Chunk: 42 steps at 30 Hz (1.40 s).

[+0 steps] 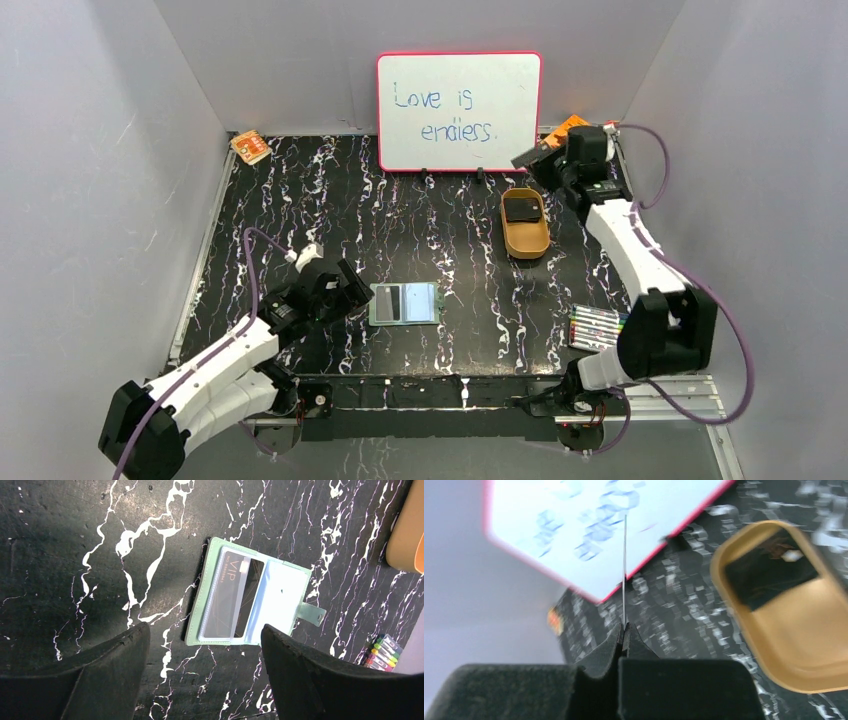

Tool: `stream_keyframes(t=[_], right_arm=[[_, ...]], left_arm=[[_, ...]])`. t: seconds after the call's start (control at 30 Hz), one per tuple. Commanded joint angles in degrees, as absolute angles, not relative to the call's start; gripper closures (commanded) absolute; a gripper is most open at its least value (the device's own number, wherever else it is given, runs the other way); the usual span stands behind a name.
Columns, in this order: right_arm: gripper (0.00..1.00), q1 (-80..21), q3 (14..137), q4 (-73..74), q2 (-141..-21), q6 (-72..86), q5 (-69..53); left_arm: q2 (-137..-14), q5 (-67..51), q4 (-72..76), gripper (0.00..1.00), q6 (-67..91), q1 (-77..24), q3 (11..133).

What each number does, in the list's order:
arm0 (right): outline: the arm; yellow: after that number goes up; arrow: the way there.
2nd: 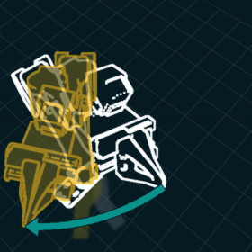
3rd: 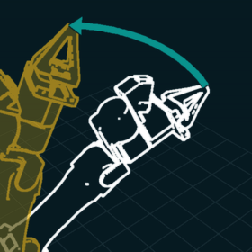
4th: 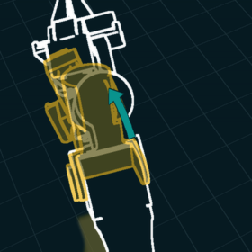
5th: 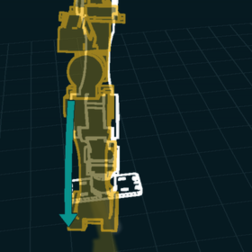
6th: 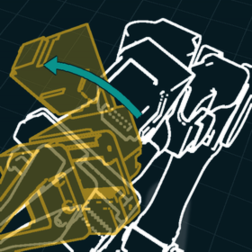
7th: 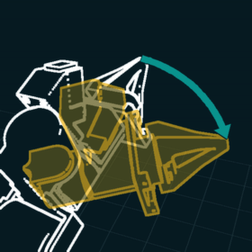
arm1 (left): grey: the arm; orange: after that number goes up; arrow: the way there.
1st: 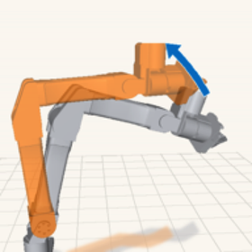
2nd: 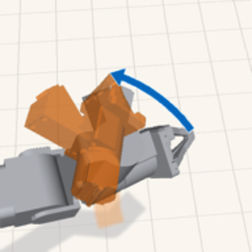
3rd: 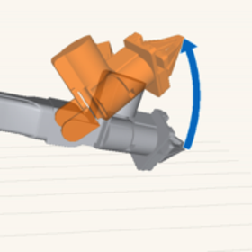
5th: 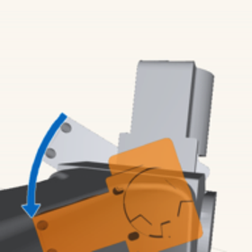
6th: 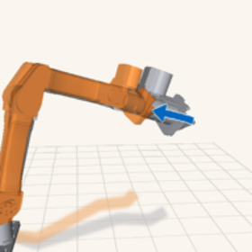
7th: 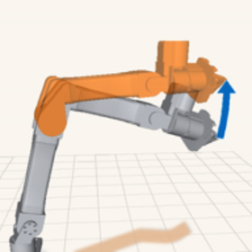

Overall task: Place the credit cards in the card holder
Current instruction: Pick up the credit card from the storage box, then turn over the card slot in the card holder.

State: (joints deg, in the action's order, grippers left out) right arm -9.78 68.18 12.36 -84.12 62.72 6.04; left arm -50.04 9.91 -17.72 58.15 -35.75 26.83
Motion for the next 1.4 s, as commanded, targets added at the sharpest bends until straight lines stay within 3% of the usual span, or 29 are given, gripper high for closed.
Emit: stream_keyframes(t=[0.0, 0.2, 0.63, 0.7, 0.77, 0.87, 0.97, 1.17, 1.37], right_arm=[[1.0, -9.7, 73.99, 14.26, -76.98, 55.02, -14.64], [1.0, -8.33, 65.84, 3.92, -73.87, 74.87, -48.61], [1.0, -10.88, 61.89, 8.78, -64.93, 76.27, -54.49], [1.0, -11.64, 61.48, 9.83, -64.97, 74.34, -54.43], [1.0, -13.36, 66.37, 19.19, -66.75, 62.57, -50.96], [1.0, -26.22, 75.63, 39.62, -70.9, 39.71, -28.38], [1.0, -39.72, 72.04, 41.35, -71.85, 31.91, -12.2], [1.0, -42.98, 56.77, 30.12, -70.86, 29.71, -14.61], [1.0, -42.98, 48.76, 23.19, -72.15, 31.01, -20.13]], left_arm=[[-46.77, 12.36, -19.79, 0.22, 58.55, -35.82, 27.96], [-44.9, 12.48, -20.65, 0.22, 58.41, -35.79, 28.57], [-40.95, 12.87, -23.31, 0.23, 60.44, -35.86, 28.42], [-40.64, 13.13, -24.08, 0.23, 60.64, -35.79, 28.55], [-40.26, 13.27, -24.54, 0.23, 60.67, -35.78, 28.65], [-40.39, 12.3, -24.31, 0.21, 59.13, -35.83, 29.16], [-42.53, 7.3, -21.98, 0.2, 53.78, -35.85, 30.5], [-48.84, -3.0, -18.26, 0.13, 45.8, -35.95, 33.14], [-56.32, -3.97, -14.5, 0.1, 46.41, -39.02, 35.41]])
